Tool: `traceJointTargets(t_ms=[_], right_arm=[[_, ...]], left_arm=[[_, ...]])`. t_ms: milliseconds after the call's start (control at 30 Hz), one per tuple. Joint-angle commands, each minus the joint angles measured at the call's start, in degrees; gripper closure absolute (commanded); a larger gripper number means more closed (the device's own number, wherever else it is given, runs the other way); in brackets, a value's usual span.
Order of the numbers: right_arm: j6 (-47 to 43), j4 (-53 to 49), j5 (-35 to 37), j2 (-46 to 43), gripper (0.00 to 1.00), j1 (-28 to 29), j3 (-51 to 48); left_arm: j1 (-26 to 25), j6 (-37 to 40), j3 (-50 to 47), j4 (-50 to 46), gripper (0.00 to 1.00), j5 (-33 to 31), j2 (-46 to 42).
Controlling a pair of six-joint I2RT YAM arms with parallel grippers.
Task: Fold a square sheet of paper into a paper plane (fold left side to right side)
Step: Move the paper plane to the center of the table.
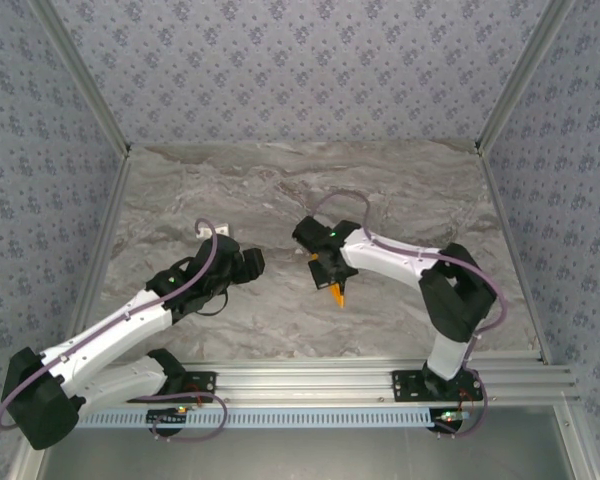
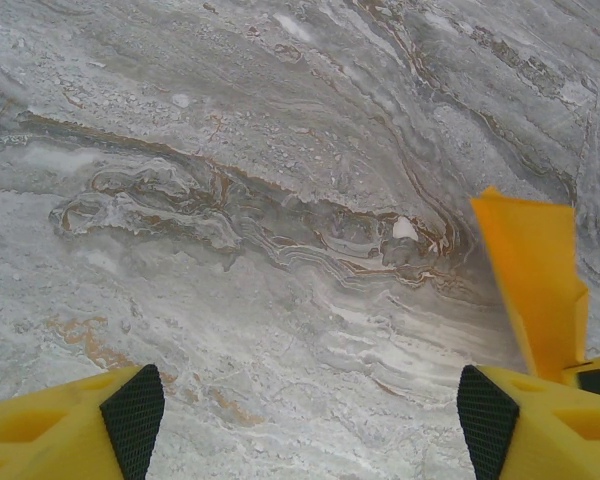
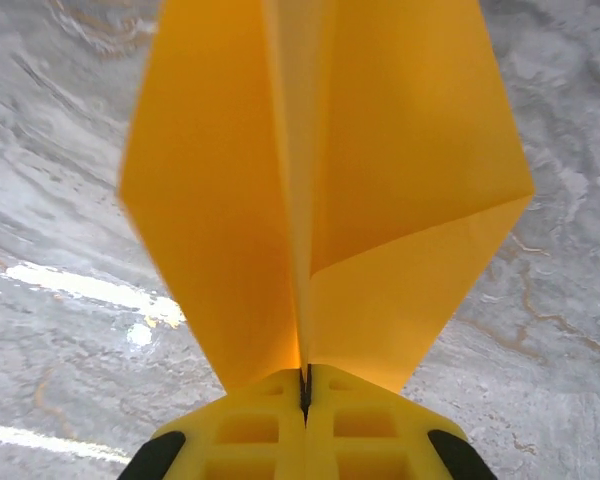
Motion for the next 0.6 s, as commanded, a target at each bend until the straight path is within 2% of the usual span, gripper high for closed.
traceJointTargets(t_ms=[0, 133, 267, 400, 567], right_arm=[[0.19, 4.53, -8.62, -3.98, 0.95, -3.97, -4.71], [-1.23, 7.15, -12.62, -2.87, 0.93, -6.58, -7.16], [-1.73, 7.40, -11.87, -0.47, 0.88, -7.67, -6.82], [-2.50, 6.64, -10.42, 1.33, 0.78, -8.19, -5.45], [-3.12, 5.58, -8.54, 3.46, 0.74, -8.17, -4.13]], left_arm=[[0.23, 0.74, 1.01, -0.90, 0.20, -0.78, 0.80], [0.18, 0.58, 1.06, -0.73, 0.20, -0.40, 1.31], [0.21, 0.53, 1.41, -0.81, 0.20, -0.17, 1.71], [0.19, 0.53, 1.63, -0.92, 0.20, 0.05, 2.07], [0.21, 0.46, 1.81, -0.88, 0.20, 0.10, 2.60]])
